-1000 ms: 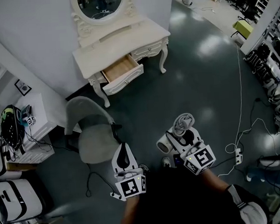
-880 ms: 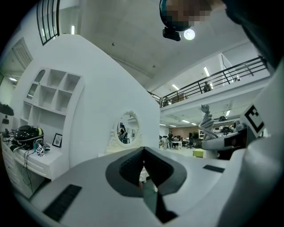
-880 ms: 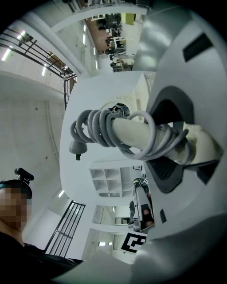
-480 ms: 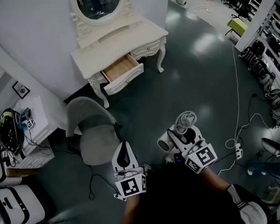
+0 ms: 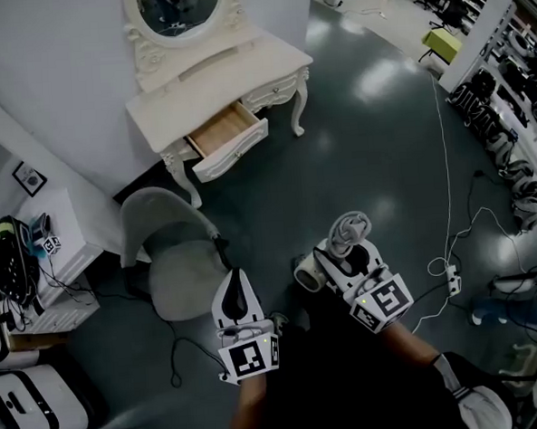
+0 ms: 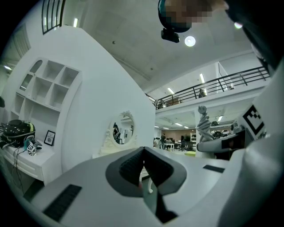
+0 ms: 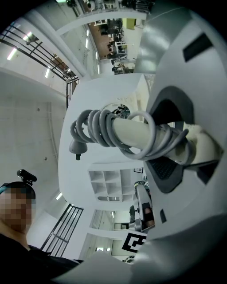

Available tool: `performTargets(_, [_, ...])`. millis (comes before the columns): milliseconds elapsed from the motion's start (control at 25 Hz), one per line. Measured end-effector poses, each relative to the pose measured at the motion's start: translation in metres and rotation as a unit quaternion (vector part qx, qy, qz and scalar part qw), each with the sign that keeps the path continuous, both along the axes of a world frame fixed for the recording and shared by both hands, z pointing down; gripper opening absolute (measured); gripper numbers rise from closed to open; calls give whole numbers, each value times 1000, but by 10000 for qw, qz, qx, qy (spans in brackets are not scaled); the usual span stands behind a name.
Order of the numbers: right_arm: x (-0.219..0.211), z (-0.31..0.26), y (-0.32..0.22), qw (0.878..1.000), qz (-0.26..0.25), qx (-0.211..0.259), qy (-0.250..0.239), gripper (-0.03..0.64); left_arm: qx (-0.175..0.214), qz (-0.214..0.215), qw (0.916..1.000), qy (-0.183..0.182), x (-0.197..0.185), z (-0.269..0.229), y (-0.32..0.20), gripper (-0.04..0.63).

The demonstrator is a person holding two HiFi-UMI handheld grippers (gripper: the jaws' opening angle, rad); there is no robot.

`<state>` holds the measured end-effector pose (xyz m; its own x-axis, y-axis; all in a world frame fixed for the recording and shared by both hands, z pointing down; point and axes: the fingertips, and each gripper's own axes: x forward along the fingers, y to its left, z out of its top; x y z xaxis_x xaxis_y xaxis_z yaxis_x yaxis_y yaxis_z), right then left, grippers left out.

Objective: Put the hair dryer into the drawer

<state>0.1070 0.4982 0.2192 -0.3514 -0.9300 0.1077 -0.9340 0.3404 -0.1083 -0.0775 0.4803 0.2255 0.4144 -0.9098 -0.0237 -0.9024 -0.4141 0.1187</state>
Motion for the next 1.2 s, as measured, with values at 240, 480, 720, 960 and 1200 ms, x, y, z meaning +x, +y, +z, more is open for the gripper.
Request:
performTargets(240, [1, -2, -28, 9999, -99, 112, -33, 215, 64, -54, 10000, -9, 6, 2, -24, 23])
performTargets(480, [9, -1, -80, 9996, -235, 138, -64, 214, 53, -214, 9997, -71, 13, 5, -71, 23])
performTargets(720, [29, -2, -141, 9992, -364, 119, -95, 214, 11, -362, 9993, -98, 31, 5, -126, 23])
performTargets(960, [53, -2, -201, 9986, -525, 71, -92, 213, -117, -494, 9986, -126, 58, 10, -179, 23])
performTargets(1200, [76, -3, -253, 9973, -716, 84, -156, 214, -128, -641, 9978, -108, 91, 7, -230, 23])
